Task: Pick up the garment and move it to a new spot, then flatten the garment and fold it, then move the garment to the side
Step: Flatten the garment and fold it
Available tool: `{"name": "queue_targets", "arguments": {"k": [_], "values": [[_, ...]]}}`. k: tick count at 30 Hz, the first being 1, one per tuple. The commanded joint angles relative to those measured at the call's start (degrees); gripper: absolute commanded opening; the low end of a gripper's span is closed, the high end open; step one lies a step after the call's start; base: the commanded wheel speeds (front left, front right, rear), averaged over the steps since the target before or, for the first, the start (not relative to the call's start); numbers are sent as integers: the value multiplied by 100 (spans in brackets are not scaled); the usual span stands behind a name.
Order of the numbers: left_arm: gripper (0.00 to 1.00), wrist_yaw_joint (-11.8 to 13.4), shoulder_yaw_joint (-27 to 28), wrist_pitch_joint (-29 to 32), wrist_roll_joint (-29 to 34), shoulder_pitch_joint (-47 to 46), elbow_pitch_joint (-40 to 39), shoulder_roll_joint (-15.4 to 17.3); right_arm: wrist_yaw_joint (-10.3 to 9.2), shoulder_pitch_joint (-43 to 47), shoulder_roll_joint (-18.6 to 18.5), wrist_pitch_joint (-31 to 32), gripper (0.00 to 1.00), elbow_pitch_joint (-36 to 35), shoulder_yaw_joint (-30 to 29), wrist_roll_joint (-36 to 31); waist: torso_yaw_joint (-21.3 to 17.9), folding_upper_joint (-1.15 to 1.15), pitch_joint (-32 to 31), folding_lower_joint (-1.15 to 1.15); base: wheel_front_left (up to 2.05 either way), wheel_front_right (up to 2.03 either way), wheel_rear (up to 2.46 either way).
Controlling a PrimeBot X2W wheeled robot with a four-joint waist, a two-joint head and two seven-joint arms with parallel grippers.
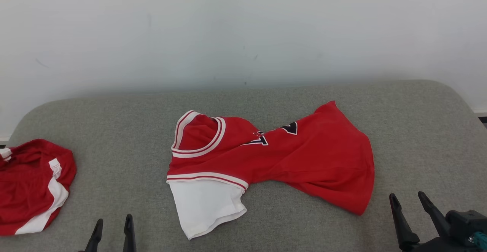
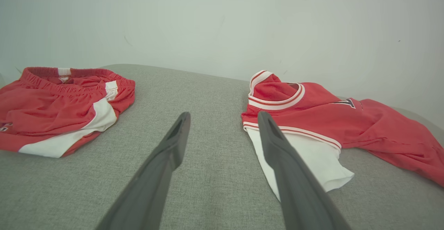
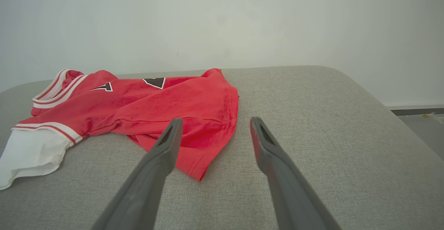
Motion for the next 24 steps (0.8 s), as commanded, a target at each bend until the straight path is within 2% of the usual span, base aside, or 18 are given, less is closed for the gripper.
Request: {"name": "queue_targets", "arguments": {"k": [1,17,24], "values": [[100,11,-1,0,-20,22,8,11,5,-30,1,-29,100,6,7,57,3,0,3,0,0,0,0],[100,22,-53,37,-143,-49,-30,-9,6,-207,9,31,100,84,-15,172,10,0,69,0,0,0,0],[100,-158,-450,762,-311,-240,94,-145,6,-613,-28,984,100,188,-293,304,-6,0,174,0,0,0,0]]}}
